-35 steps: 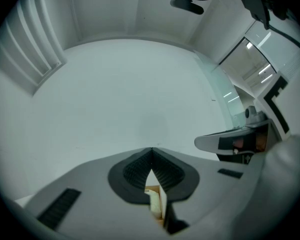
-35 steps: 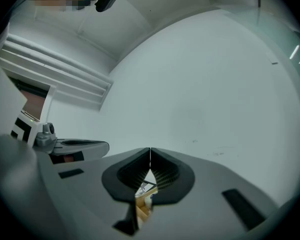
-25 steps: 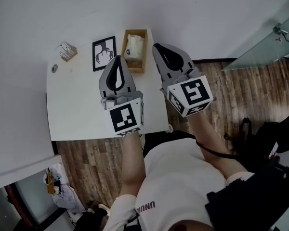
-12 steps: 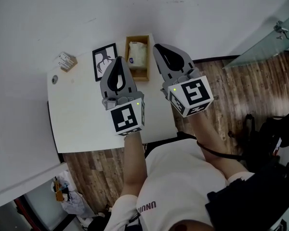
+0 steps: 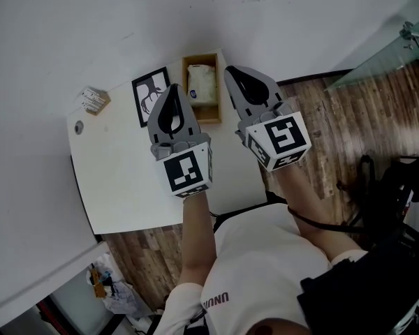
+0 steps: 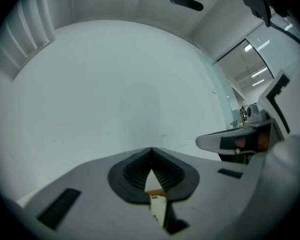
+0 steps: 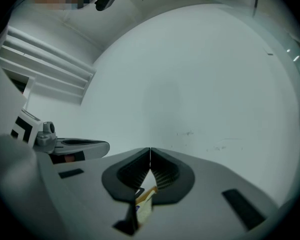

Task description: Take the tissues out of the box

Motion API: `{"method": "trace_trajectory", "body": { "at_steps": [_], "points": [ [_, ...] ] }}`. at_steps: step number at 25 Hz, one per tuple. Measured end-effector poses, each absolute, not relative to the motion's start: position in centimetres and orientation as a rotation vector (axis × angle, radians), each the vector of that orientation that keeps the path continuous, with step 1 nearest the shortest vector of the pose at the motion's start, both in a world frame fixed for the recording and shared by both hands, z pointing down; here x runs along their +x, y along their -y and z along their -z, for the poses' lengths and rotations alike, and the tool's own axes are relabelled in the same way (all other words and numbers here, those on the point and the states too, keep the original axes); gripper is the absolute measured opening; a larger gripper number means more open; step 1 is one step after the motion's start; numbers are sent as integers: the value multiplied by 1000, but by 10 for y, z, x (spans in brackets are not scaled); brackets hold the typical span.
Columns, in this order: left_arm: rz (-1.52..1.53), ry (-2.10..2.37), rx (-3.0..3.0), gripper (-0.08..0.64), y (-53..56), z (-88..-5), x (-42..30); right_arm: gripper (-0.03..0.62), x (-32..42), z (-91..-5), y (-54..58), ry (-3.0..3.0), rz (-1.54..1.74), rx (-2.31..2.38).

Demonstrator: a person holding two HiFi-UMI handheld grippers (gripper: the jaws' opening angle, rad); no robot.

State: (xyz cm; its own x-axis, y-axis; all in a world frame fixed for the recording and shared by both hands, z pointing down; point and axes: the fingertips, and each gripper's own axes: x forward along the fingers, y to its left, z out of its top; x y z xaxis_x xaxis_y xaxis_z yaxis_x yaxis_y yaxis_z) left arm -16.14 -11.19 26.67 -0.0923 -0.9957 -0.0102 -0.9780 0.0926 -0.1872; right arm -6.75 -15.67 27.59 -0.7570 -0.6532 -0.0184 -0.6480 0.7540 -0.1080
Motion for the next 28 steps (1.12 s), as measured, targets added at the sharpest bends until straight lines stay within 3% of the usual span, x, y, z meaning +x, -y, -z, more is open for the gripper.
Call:
{"method": "trace_trajectory", "body": {
  "at_steps": [28],
  "points": [
    [351, -2184, -2255, 14, 177, -341, -171, 20, -86, -329, 203, -2940, 260, -1194]
  ]
}}
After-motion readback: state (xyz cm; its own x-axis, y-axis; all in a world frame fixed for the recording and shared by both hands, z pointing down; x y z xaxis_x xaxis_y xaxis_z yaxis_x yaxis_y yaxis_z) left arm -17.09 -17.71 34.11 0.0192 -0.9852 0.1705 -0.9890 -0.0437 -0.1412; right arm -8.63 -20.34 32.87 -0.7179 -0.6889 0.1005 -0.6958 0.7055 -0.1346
